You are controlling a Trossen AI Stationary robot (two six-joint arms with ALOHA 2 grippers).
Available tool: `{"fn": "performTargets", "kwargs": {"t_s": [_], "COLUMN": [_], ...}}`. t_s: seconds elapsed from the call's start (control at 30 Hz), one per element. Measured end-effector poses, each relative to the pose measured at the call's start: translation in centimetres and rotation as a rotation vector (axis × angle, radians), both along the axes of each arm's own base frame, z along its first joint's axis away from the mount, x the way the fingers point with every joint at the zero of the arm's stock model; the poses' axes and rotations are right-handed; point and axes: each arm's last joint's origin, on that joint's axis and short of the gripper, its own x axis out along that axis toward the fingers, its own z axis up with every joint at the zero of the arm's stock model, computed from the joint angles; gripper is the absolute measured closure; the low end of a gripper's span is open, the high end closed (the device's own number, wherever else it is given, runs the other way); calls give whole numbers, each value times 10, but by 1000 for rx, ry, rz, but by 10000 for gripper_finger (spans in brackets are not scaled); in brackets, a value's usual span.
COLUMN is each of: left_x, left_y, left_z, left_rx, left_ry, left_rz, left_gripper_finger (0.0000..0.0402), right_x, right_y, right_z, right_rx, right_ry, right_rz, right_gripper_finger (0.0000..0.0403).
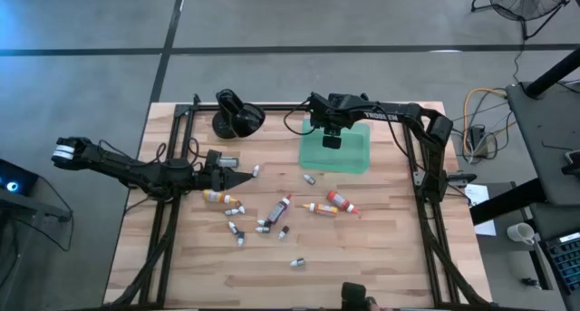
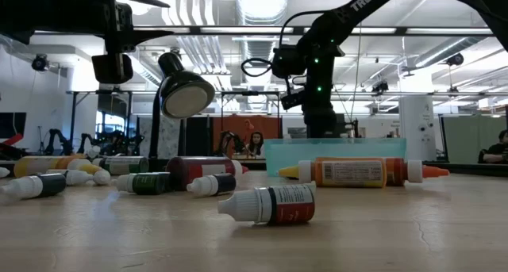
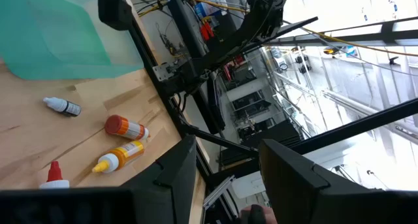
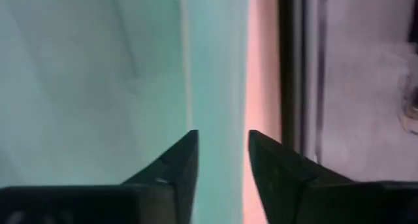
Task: Pick & Place food coloring
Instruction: Adjust the green bin, then put the large orange food coloring bottle into the green bin
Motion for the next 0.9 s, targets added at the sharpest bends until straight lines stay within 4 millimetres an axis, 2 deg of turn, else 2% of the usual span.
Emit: {"fn": "performTargets", "kwargs": {"t_s": [0.13,0.27,0.33,0.43,0.53,0.7,0.9], "left_x": [0,0,0,0,0,0,0], "left_y": [0,0,0,0,0,-1,-2], "left_z": [0,0,0,0,-1,-1,-1], "left_rx": [0,0,2,11,25,50,81], "left_ry": [0,2,3,5,8,15,16], "left_rz": [-1,-2,-2,-2,-1,-14,-62], "left_gripper_finger": [262,262,261,261,262,261,261], "right_x": [-2,-7,-15,-32,-49,-80,-119], "right_y": [3,19,33,59,91,156,226], "right_z": [10,42,60,85,101,100,64], "right_rx": [-99,-126,-82,73,179,247,314], "right_ry": [31,-65,-122,-227,-299,-352,-362], "right_rz": [-21,-36,-66,-109,-134,-112,-170], "right_gripper_finger": [215,185,177,173,174,177,177]}}
